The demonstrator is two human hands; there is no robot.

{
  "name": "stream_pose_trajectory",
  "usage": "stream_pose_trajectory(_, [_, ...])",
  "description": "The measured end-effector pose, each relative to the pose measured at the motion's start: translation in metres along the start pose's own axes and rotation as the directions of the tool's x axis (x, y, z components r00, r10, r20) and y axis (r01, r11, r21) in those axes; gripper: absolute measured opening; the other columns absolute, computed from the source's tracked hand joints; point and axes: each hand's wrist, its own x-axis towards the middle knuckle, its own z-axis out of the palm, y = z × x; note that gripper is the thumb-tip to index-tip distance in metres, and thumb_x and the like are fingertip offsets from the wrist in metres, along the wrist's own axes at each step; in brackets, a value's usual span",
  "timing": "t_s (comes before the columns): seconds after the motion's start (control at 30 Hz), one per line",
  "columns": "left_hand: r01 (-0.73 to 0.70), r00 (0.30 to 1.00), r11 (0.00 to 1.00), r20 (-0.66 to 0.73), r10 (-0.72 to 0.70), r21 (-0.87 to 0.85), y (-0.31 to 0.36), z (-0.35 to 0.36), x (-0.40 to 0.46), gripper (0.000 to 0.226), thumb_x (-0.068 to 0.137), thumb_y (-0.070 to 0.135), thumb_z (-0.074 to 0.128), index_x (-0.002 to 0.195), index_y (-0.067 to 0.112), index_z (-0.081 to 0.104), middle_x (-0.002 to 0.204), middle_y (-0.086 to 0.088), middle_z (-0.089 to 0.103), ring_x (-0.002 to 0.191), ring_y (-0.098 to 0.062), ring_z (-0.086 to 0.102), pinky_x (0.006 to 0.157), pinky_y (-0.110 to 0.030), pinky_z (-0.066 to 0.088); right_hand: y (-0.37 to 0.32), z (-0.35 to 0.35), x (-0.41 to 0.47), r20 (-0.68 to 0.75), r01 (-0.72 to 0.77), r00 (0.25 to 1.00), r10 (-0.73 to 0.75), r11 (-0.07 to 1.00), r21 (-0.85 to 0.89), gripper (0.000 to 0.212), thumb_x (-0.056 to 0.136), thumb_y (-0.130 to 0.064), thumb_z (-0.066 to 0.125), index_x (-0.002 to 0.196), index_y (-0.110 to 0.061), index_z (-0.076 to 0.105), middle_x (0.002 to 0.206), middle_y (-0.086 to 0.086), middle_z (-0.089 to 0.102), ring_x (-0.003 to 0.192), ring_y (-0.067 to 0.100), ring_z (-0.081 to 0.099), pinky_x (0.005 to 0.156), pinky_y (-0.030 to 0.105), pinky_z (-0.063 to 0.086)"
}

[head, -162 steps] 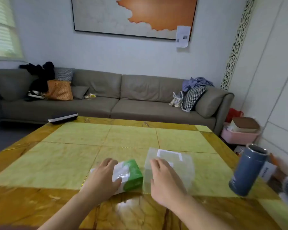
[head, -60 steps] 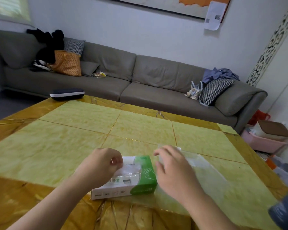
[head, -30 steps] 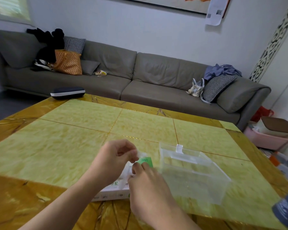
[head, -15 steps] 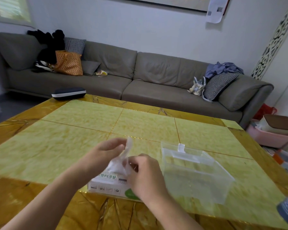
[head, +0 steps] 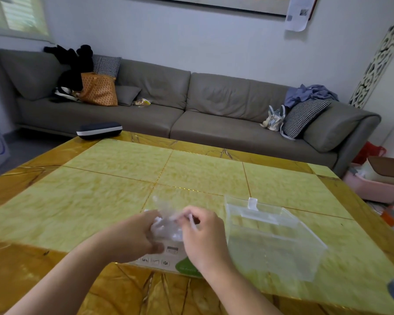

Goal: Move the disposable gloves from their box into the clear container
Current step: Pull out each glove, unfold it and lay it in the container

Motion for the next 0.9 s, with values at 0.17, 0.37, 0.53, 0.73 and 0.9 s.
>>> stream_pose_trajectory(0.17, [-0.016,1.0,0.996,0.014,0.017,-0.088,-0.002,-0.002,0.0,0.032,0.081,0.028,0.073,0.107,0.046,0.063,0.096,0.013,0.072,0.084,-0.008,0.07,0.076,-0.035,0.059,-0.009,-0.019,0.002,-0.127,-0.027,0.991,0.045,0.989,0.142,0.023,0.103,-0.019,0.058,0.082,-0.024,0.063,0.074,-0.005,0.062,0.07,0.01,0.059,0.061,0.017,0.045])
stream_pose_trajectory(0.37, [-0.012,0.999,0.998,-0.042,0.01,-0.06,0.002,0.0,0.0,0.03,0.08,0.041,0.074,0.105,0.04,0.058,0.098,0.015,0.067,0.075,0.0,0.059,0.071,-0.029,0.056,-0.022,-0.057,0.013,-0.14,-0.111,0.974,0.178,0.914,0.391,0.024,0.103,-0.008,0.049,0.089,-0.018,0.066,0.082,0.004,0.073,0.077,0.022,0.071,0.075,0.035,0.063])
stream_pose_trajectory(0.53, [-0.188,0.953,0.967,-0.27,0.138,-0.171,0.038,-0.004,-0.016,0.065,0.079,0.054,0.079,0.138,0.058,0.05,0.135,0.038,0.054,0.123,0.006,0.054,0.106,-0.031,0.048,-0.022,-0.076,0.008,-0.036,-0.168,0.978,0.207,0.874,0.455,0.027,0.103,-0.022,0.053,0.089,-0.008,0.071,0.08,0.009,0.077,0.082,0.027,0.075,0.092,0.056,0.057])
stream_pose_trajectory(0.73, [-0.259,0.937,0.762,-0.346,0.049,-0.593,0.084,0.002,-0.025,0.034,0.102,0.003,0.053,0.091,0.018,0.083,0.091,-0.003,0.081,0.075,-0.015,0.075,0.081,-0.039,0.062,-0.019,-0.089,0.007,0.085,-0.26,0.962,0.26,0.773,0.578,0.021,0.098,-0.007,0.071,0.112,0.005,0.061,0.082,0.023,0.075,0.07,0.033,0.072,0.063,0.043,0.062])
stream_pose_trajectory(0.9, [-0.165,0.981,0.678,-0.051,0.185,-0.717,0.067,-0.008,-0.026,0.032,0.098,0.004,0.062,0.127,0.014,0.069,0.12,-0.014,0.074,0.11,-0.031,0.072,0.101,-0.058,0.053,-0.008,-0.107,0.008,0.001,-0.247,0.958,0.286,0.829,0.502,0.01,0.091,0.001,0.067,0.092,0.005,0.058,0.067,0.015,0.06,0.059,0.029,0.058,0.055,0.037,0.053])
